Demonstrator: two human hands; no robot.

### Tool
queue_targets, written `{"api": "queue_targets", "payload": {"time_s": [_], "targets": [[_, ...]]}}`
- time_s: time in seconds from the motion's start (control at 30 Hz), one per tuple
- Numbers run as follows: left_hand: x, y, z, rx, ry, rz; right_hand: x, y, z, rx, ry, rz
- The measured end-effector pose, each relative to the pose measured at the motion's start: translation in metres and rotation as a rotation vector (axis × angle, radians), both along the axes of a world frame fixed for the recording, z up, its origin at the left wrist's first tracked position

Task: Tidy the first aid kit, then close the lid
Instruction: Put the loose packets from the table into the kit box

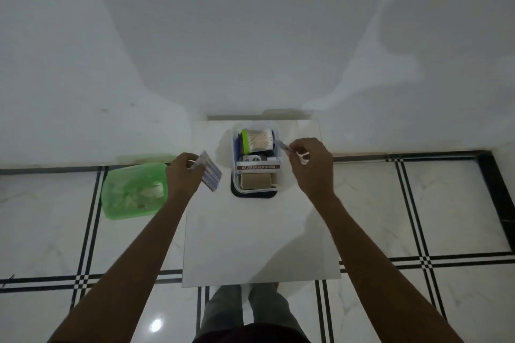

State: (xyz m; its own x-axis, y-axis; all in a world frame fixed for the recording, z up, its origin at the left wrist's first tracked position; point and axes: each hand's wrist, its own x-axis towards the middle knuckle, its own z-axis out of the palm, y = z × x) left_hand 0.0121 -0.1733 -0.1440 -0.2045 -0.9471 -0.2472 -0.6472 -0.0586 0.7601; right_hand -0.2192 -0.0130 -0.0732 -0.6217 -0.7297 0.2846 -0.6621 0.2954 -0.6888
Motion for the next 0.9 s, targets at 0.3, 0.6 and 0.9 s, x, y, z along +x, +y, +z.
{"api": "queue_targets", "payload": {"time_s": [0.3,0.6,0.9], "targets": [[-0.066,0.019,0.063,-0.427,0.223,-0.066,0.044,-0.017,-0.056,0.289,0.531,0.325],[-0.065,0.051,0.020,-0.784,-0.140,-0.805,0.047,0.014,-0.057,0.307,0.294,0.164],[-0.057,0.066,0.018,-0.704,-0.232,-0.810,0.054,0.047,-0.055,0.289,0.100,0.037]]}}
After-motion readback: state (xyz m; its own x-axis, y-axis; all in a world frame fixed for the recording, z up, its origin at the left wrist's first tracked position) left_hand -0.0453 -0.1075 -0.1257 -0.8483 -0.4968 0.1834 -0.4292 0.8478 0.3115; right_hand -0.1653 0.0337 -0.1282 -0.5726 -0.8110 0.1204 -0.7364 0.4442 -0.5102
